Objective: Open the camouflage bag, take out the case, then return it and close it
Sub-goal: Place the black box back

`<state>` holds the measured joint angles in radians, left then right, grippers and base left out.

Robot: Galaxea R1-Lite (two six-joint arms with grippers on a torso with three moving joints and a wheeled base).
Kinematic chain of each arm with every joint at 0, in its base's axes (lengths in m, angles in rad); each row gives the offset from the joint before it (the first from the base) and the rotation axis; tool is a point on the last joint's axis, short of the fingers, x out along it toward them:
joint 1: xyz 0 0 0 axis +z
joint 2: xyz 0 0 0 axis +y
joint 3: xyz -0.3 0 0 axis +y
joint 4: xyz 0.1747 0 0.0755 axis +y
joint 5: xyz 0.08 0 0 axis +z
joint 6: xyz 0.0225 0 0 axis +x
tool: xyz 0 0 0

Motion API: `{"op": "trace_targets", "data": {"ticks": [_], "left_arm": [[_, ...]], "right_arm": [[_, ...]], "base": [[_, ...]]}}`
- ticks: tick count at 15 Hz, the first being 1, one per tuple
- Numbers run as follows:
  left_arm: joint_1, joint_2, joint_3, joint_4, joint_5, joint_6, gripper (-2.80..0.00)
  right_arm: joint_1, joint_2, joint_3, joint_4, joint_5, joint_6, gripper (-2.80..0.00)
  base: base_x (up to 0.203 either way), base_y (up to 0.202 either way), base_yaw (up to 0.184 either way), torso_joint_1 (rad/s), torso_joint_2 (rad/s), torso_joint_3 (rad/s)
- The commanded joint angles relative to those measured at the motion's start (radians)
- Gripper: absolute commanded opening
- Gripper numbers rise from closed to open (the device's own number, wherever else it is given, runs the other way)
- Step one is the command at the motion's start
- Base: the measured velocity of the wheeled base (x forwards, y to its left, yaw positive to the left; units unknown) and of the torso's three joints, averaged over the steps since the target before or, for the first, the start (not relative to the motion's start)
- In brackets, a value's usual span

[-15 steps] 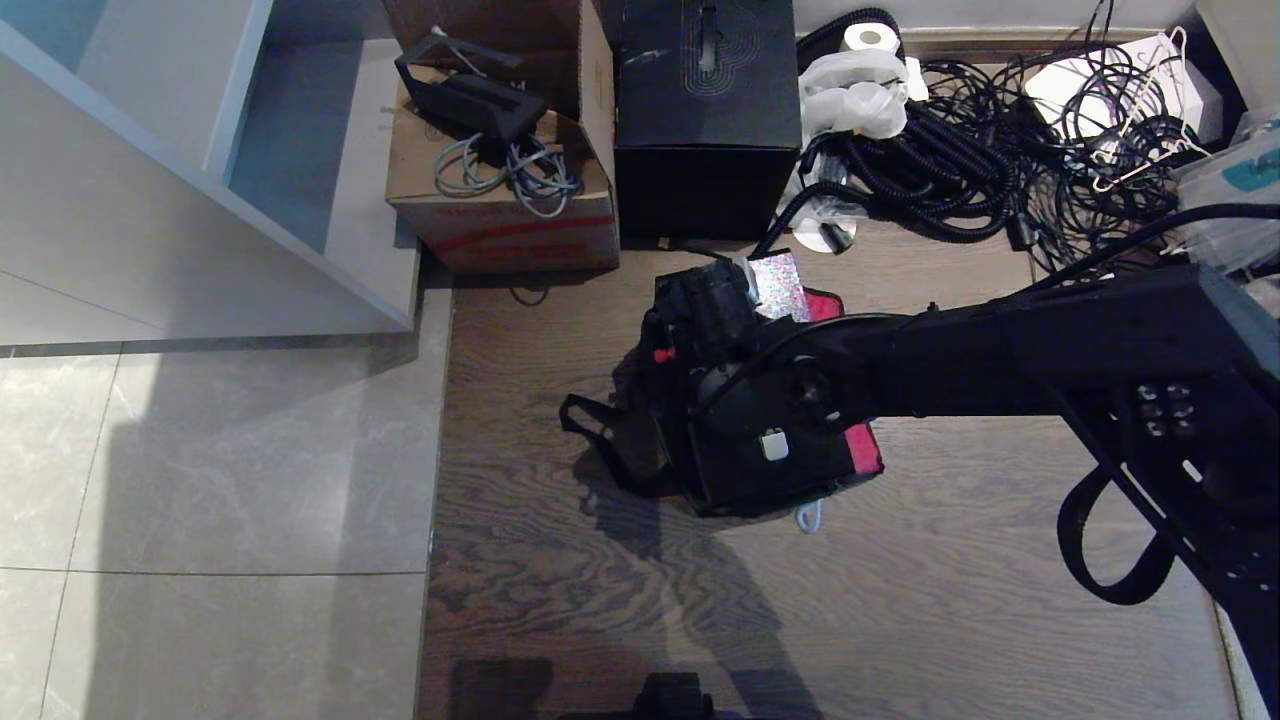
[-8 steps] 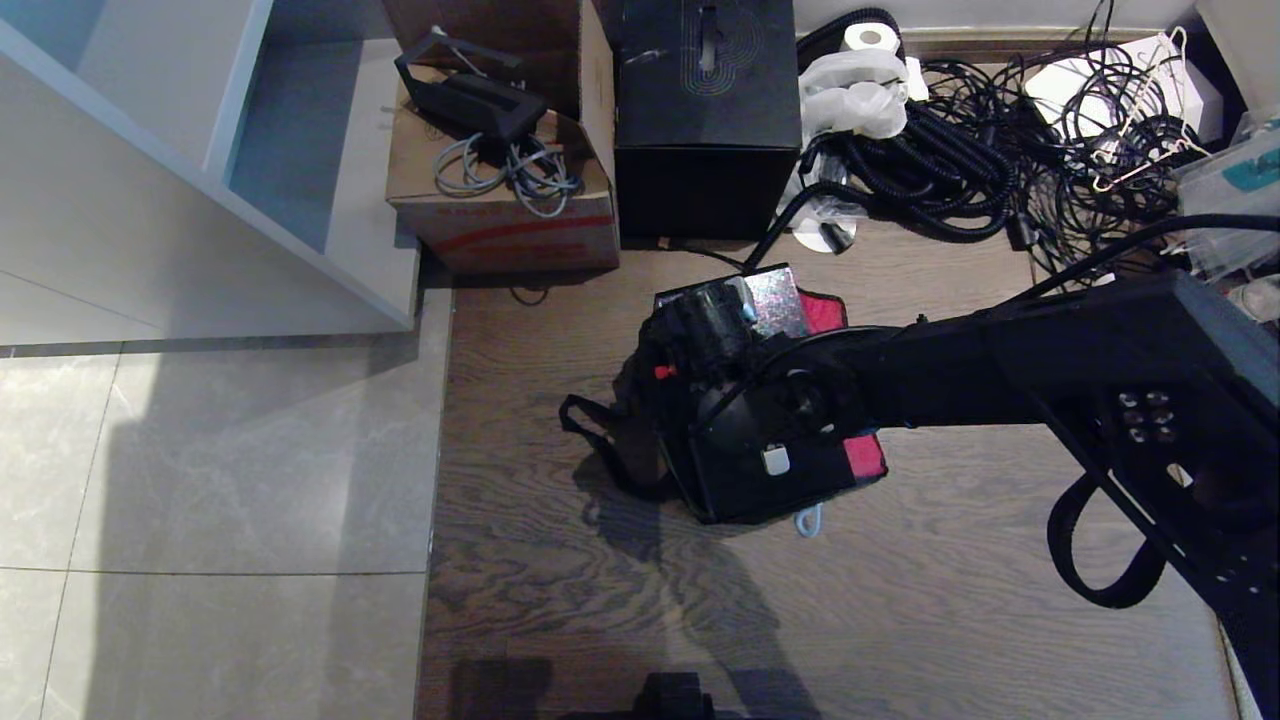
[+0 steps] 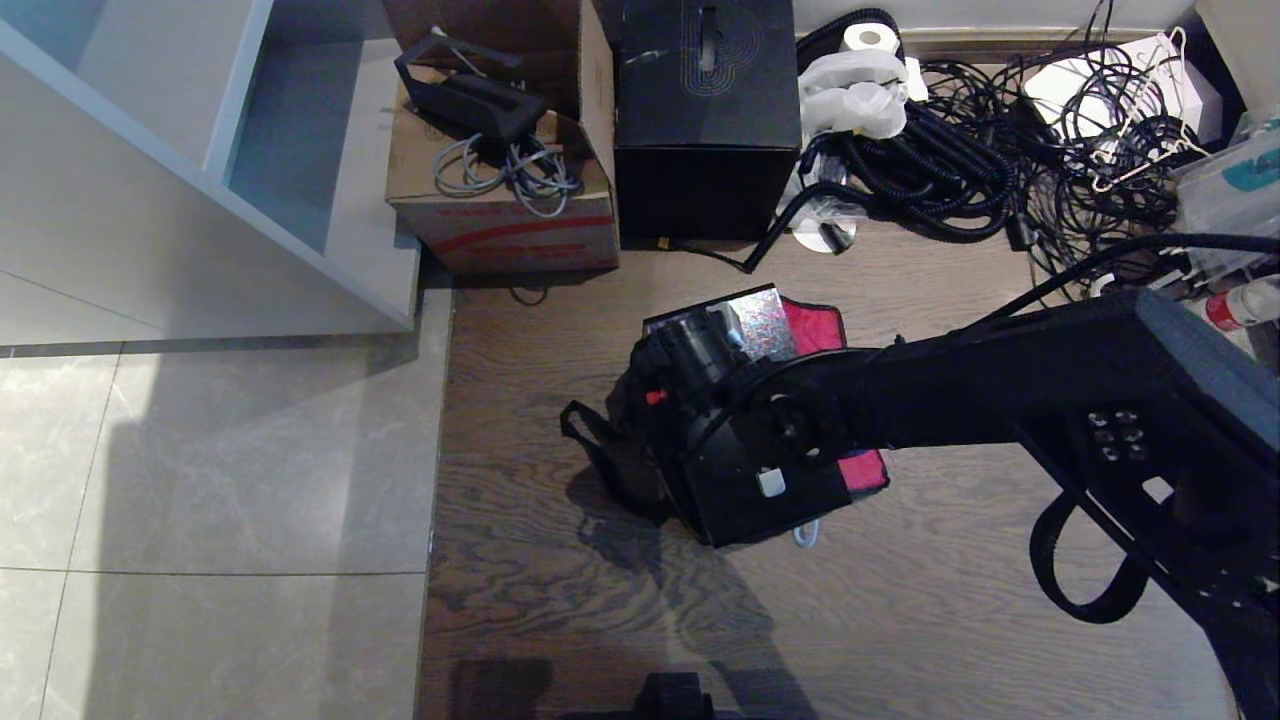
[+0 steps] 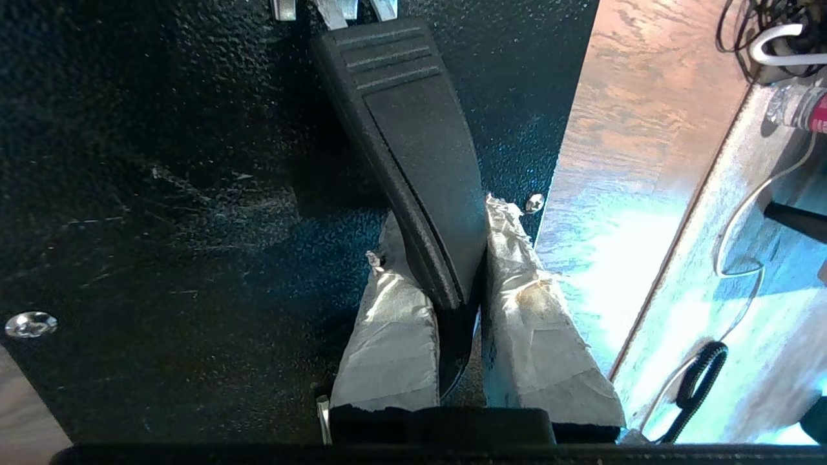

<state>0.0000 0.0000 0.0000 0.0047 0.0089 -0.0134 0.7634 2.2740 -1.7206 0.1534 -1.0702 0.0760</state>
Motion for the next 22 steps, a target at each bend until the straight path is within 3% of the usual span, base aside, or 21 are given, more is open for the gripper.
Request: {"op": "trace_targets", "data": {"ticks": [1, 9, 13, 17, 22], "left_arm": [[0.000, 0.000, 0.000, 0.000, 0.000, 0.000, -2.80], [0.000, 0.000, 0.000, 0.000, 0.000, 0.000, -2.80], [0.000, 0.000, 0.000, 0.000, 0.000, 0.000, -2.80], [0.000, 0.000, 0.000, 0.000, 0.000, 0.000, -2.80], [0.000, 0.000, 0.000, 0.000, 0.000, 0.000, -2.80]], "right_arm": [[0.001, 0.039, -0.028, 0.003, -0.005, 0.001, -2.80], [0.002, -0.012, -0.020, 0.039, -0.004, 0.003, -2.80], [0.019, -0.071, 0.055, 0.058, -0.004, 0.005, -2.80], [0.022, -0.034, 0.087, 0.066, -0.003, 0.050, -2.80], [0.021, -0.018, 0.015, 0.071, 0.003, 0.042, -2.80]], "base": [[0.000, 0.000, 0.000, 0.000, 0.00, 0.000], [0.000, 0.000, 0.000, 0.000, 0.00, 0.000], [0.000, 0.000, 0.000, 0.000, 0.00, 0.000], [0.000, 0.000, 0.000, 0.000, 0.00, 0.000], [0.000, 0.000, 0.000, 0.000, 0.00, 0.000]]}}
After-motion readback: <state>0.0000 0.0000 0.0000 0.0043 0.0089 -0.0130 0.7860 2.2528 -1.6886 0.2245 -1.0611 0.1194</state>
